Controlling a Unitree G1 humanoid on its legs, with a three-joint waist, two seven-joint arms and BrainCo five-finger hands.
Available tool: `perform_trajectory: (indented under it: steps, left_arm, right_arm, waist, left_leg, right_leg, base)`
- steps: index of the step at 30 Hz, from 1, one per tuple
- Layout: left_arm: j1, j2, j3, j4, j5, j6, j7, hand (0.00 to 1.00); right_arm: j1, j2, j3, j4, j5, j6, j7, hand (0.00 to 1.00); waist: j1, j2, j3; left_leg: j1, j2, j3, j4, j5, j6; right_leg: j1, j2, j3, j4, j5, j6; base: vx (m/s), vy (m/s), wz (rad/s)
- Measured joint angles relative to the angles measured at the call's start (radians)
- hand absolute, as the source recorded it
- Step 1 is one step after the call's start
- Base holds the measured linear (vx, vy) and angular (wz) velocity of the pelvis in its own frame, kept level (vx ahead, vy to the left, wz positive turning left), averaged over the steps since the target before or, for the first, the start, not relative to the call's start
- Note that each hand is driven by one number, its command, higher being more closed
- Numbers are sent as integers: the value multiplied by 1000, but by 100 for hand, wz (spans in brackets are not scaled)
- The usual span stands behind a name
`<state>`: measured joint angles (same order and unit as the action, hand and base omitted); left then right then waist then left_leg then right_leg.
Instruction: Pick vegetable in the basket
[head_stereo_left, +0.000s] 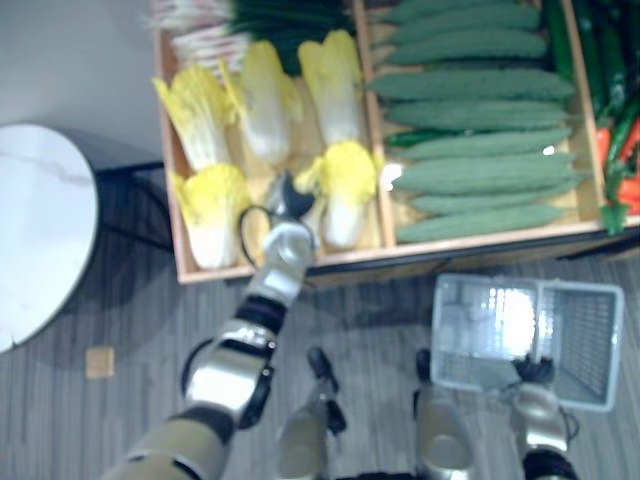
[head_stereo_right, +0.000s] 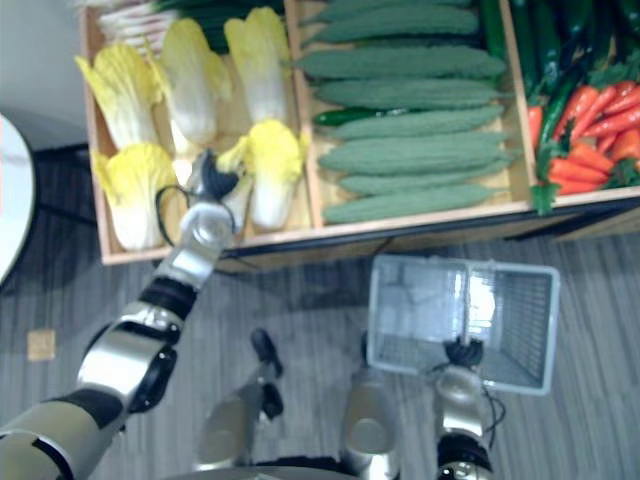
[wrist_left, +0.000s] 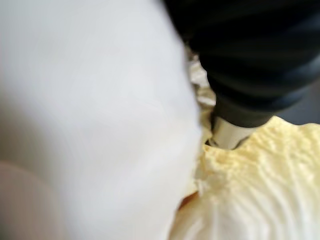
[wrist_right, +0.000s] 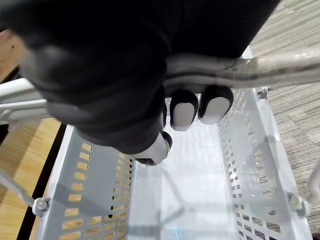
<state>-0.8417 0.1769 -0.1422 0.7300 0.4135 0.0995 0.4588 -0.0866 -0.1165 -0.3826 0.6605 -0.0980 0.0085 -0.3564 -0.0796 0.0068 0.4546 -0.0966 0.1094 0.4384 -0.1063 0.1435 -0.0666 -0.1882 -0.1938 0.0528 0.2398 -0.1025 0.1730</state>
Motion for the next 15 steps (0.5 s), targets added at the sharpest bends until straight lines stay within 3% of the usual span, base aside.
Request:
perform_trajectory:
  steps: [4,8,12,13,15]
  left_arm:
    - [77,15,-11,-138,4,0,2,100]
    - [148,24,-24,-235,45,1,6,100]
    - [225,53,-58,-443,202,23,7,100]
    - [241,62,-55,-504,244,25,7,100]
    - [284,63,-19,-611,278,35,10,100]
  right_arm:
    - [1,10,-5,60,0,-4,14,100]
    - [43,29,-26,89,0,-3,17,100]
    - [91,53,-82,94,0,-5,17,100]
    - [94,54,-82,94,0,-4,17,100]
    - [81,53,-76,95,0,1,17,100]
  waist:
    - [0,-17,-14]
    - [-1,-30,-80]
    - [3,-47,-144]
    - [4,-47,-145]
    - [13,-44,-150]
  left_leg:
    - [36,-3,-17,3,0,0]
    - [49,3,-40,0,-1,-1]
    - [66,10,-43,0,-7,-9]
    - [84,18,-33,0,-10,-13]
    - [108,48,20,0,-15,-19]
  right_leg:
    - [56,4,-16,-21,0,0]
    - [95,10,-33,-46,0,-1]
    - [117,16,-44,-53,0,-2]
    - [123,14,-78,-57,11,-17]
    - [119,-7,-241,-61,8,-133]
  base:
    - [56,-15,9]
    - [31,-31,12]
    - [-2,-10,2]
    - [-64,-21,-49]
    - [-68,-22,-78]
